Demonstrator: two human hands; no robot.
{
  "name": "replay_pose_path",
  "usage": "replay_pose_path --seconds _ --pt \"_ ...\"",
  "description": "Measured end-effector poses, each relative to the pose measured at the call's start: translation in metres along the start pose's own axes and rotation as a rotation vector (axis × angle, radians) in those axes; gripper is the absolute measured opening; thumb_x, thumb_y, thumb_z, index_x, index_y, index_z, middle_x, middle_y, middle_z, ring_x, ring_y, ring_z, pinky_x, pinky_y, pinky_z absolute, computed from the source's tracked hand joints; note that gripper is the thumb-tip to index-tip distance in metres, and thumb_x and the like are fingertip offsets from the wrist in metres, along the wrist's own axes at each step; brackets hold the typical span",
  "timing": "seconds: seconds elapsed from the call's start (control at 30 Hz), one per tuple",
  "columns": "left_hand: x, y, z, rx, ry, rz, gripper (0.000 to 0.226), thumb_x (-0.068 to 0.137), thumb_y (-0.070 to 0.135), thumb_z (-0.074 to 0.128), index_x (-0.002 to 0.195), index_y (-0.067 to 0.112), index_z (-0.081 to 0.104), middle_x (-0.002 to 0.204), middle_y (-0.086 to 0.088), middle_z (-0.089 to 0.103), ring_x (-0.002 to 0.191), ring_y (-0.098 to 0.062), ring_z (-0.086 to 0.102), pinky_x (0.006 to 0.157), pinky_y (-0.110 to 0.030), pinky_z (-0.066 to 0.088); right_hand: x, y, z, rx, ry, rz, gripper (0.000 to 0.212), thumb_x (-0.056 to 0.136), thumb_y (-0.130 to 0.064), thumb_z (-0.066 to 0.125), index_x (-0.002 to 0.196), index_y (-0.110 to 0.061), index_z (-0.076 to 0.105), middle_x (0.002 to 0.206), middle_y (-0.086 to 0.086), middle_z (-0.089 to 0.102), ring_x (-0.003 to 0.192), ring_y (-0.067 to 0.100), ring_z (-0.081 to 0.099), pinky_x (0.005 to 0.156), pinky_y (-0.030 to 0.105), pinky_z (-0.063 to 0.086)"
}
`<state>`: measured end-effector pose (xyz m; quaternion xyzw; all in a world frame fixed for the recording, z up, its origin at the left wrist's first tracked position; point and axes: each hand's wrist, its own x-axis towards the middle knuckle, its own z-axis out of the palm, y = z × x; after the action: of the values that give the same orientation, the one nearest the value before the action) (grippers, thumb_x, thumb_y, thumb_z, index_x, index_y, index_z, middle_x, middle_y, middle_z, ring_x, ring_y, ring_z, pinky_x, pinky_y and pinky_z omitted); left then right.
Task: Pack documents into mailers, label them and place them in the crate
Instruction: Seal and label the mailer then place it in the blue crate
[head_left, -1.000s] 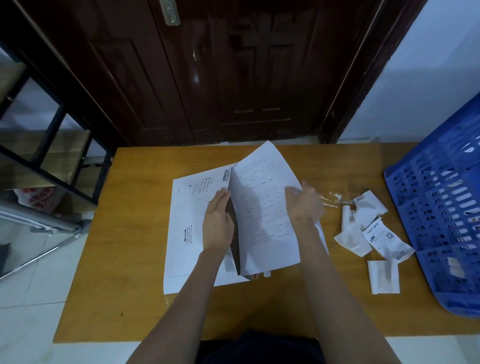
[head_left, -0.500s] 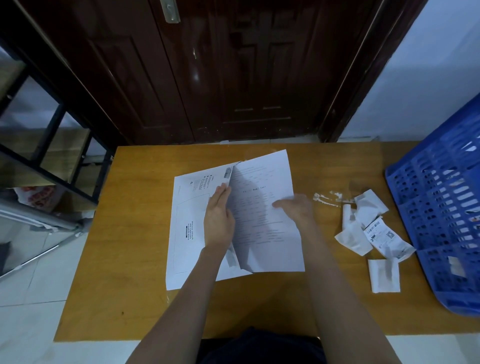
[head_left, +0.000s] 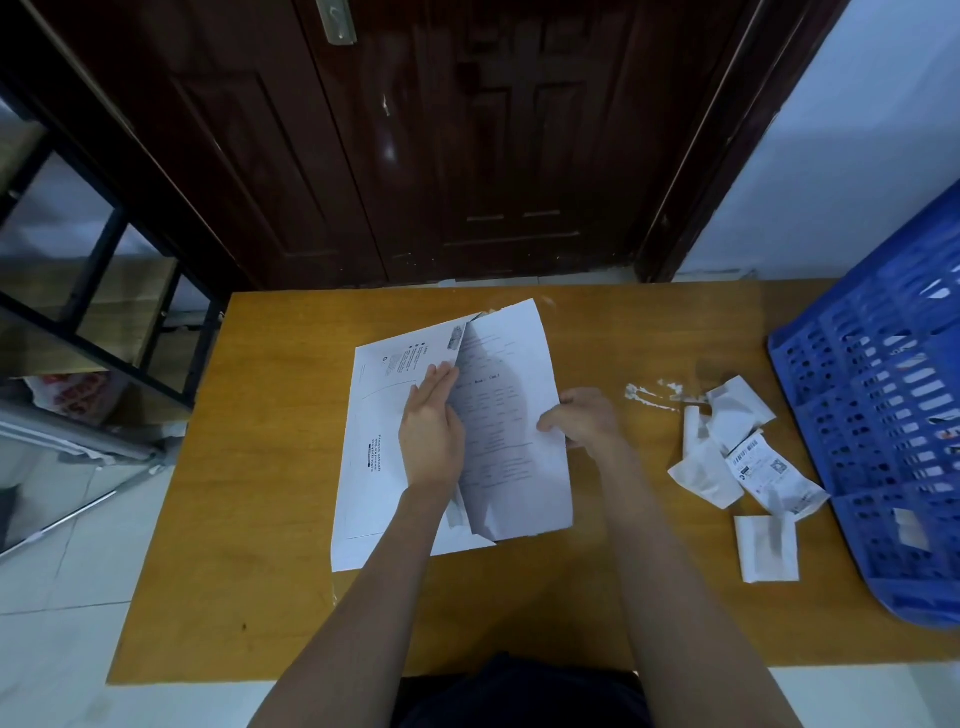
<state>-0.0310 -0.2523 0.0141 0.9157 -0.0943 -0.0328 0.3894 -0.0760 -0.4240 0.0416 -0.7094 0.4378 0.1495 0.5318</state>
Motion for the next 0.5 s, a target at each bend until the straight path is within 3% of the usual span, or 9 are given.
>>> replay_pose_path --seconds 0.23,0.4,0.5 --pt "0.000 0.004 0.001 -0.010 0.012 0.022 0.042 0.094 0.011 0.053 0.135 0.019 0.053 0.143 0.001 0.048 0.131 -0.022 0.048 0.106 -0.049 0.042 -0.002 -0.002 0.013 0.044 -0.070 -0.013 0.022 0.075 0.004 0.072 0.096 -0.003 0.065 0.110 0.012 0.067 0.097 0.027 0.066 0.075 0.033 0.058" --pt "0.001 0.004 -0.001 -0.019 0.006 0.007 0.043 0.094 0.014 0.052 0.136 0.021 0.051 0.144 0.002 0.046 0.130 -0.022 0.048 0.106 -0.048 0.041 -0.004 -0.004 0.009 -0.027 -0.092 0.050 0.033 0.077 -0.014 0.075 0.102 -0.007 0.056 0.102 0.006 0.061 0.088 0.022 0.062 0.060 0.028 0.056" --pt "0.001 0.004 0.000 -0.024 0.007 0.013 0.044 0.093 0.012 0.053 0.136 0.020 0.051 0.144 0.001 0.047 0.130 -0.022 0.048 0.105 -0.048 0.042 -0.003 -0.005 0.009 -0.024 -0.090 0.040 0.016 0.080 -0.008 0.072 0.088 -0.005 0.058 0.088 0.005 0.061 0.077 0.017 0.060 0.060 0.027 0.055"
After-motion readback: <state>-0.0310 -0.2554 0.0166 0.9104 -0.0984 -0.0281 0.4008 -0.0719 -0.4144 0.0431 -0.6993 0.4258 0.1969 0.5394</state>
